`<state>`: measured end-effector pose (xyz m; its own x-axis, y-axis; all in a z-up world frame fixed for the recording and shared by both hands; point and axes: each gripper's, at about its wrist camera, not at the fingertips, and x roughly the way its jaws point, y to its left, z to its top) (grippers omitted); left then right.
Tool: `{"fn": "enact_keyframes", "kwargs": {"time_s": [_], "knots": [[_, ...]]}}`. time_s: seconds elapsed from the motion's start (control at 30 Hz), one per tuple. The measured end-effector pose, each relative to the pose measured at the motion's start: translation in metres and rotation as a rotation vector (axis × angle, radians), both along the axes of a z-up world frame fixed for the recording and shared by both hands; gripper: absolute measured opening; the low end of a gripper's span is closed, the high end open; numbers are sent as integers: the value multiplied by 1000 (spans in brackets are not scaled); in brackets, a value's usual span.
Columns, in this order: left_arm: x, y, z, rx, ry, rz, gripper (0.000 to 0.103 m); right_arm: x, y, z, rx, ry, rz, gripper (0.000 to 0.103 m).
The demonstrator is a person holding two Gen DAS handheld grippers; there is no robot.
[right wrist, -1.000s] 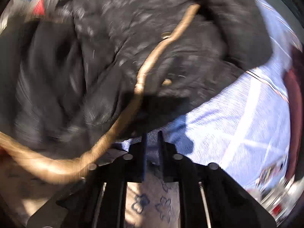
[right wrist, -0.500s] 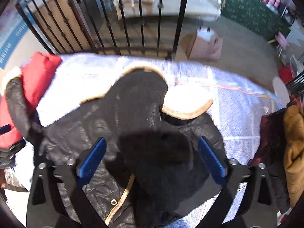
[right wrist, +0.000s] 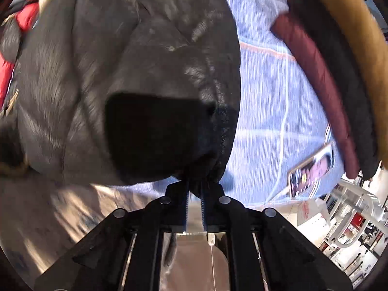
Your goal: Fold large clothes
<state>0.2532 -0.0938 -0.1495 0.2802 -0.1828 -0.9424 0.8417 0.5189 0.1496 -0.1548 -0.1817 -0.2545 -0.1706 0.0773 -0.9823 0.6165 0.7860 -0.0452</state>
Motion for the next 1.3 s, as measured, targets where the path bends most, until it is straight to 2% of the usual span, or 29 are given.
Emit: {"fn": "enact_keyframes", "kwargs": {"time_s": [0.07, 0.1, 0.13, 0.17, 0.2, 0.23, 0.33, 0.4, 0.43, 0.47, 0.5, 0.53, 0.57, 0.6, 0.63, 0.7, 0.77, 0.8, 0.83, 0.87, 0.93, 0.97, 1.13, 1.2, 1.3], "knots": [[3, -15, -13, 9, 32, -62, 97, 2, -2, 17, 15, -55, -20, 27], [3, -22, -21, 19, 47, -88, 97, 8, -7, 28, 42, -94, -28, 31], [3, -28, -28, 32, 47, -113, 97, 14, -12, 43, 71, -142, -21, 58], [1, -34, -36, 51, 40, -146, 97, 21, -13, 52, 85, -174, -7, 96], [-1, -38, -44, 65, 40, -169, 97, 26, -14, 63, 80, -219, 18, 98], [-2, -41, -52, 80, 53, -182, 97, 29, -21, 80, 71, -260, 50, 98], [1, -44, -75, 105, 145, -176, 97, 25, -43, 101, 57, -272, 36, 98], [3, -45, -82, 94, 182, -148, 96, 30, -77, 104, -19, -324, -34, 98], [2, -44, -84, 91, 183, -138, 96, 44, -95, 94, -51, -353, -54, 98], [1, -44, -86, 90, 187, -130, 89, 56, -110, 79, -63, -384, -76, 98], [0, -42, -87, 74, 214, -122, 74, 67, -121, 67, -48, -415, -100, 98], [-2, -40, -86, 54, 258, -111, 65, 79, -137, 45, -11, -459, -137, 98], [-5, -39, -84, 34, 291, -101, 46, 92, -154, 15, 7, -465, -203, 98], [-9, -38, -80, 23, 296, -95, 39, 99, -167, -12, 10, -431, -277, 98], [-14, -37, -77, 25, 272, -100, 37, 107, -179, -38, 46, -417, -350, 96], [-29, -35, -72, 36, 222, -138, 25, 125, -184, -82, 179, -450, -484, 83], [-44, -30, -65, 43, 161, -167, 13, 142, -167, -95, 257, -457, -504, 54], [-49, -27, -61, 43, 130, -171, 7, 151, -152, -90, 227, -433, -459, 40], [-53, -21, -56, 29, 108, -171, 7, 156, -141, -83, 194, -425, -410, 18], [-59, -16, -48, 1, 98, -162, 6, 161, -126, -64, 164, -449, -349, 13], [-68, 0, -23, -67, 89, -141, 6, 155, -111, -26, 150, -520, -337, 10], [-72, 7, -9, -99, 83, -133, 6, 148, -104, 5, 124, -563, -342, 9], [-93, 44, 93, -310, 0, -50, 5, 127, -61, 138, 15, -731, -254, 8], [-90, 63, 143, -401, -34, 9, 5, 126, -36, 196, -32, -827, -161, 8], [-88, 82, 201, -495, -180, 64, 5, 130, -7, 275, -152, -977, 23, 7]]}}
